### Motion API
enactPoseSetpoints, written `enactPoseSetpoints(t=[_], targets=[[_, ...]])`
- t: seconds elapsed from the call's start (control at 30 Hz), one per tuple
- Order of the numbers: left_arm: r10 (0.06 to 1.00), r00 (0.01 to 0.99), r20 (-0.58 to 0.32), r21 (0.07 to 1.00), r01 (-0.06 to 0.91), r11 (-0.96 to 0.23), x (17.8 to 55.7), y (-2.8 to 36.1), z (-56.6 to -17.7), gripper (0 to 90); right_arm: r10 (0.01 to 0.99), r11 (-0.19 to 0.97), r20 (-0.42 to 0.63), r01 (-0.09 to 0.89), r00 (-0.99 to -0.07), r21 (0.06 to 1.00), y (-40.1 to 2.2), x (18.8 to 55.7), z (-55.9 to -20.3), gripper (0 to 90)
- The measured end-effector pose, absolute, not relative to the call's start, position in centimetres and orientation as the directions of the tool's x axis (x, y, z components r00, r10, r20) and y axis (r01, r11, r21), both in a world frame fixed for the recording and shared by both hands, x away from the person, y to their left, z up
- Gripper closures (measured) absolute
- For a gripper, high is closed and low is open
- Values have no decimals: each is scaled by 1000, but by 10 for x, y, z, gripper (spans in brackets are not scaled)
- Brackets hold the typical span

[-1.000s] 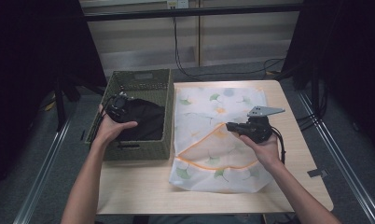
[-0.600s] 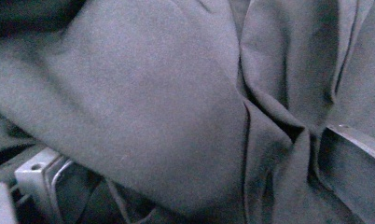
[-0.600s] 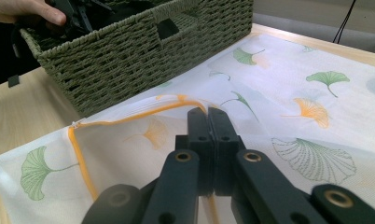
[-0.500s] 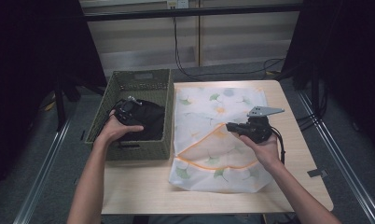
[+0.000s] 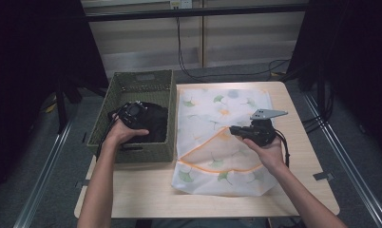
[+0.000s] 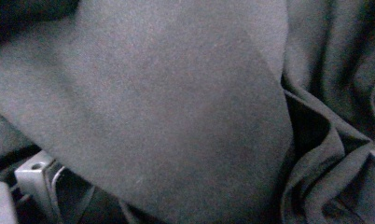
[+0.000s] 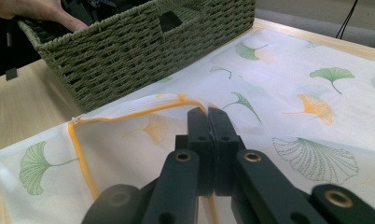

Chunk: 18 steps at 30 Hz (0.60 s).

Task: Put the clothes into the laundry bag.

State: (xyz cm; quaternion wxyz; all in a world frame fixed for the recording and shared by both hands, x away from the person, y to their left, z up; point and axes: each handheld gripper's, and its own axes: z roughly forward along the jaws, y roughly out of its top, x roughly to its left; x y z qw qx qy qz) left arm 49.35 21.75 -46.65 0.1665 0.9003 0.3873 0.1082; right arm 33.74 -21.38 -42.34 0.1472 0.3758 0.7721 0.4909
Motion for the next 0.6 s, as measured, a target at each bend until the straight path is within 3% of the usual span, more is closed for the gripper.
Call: enactPoseSetpoints(t=[0.13,0.4,0.6], targets=[[736,677,-1,352,689,-634,496,219,-470,0,720,244,139,436,-680,866,-211,337,-424,898],[706,706,-53,310,683,-661,496,217,-470,0,714,247,147,443,-685,862,-210,338,-427,898],[697,717,17,284,665,-691,494,210,-472,0,714,245,148,442,-684,863,-211,337,-427,898]])
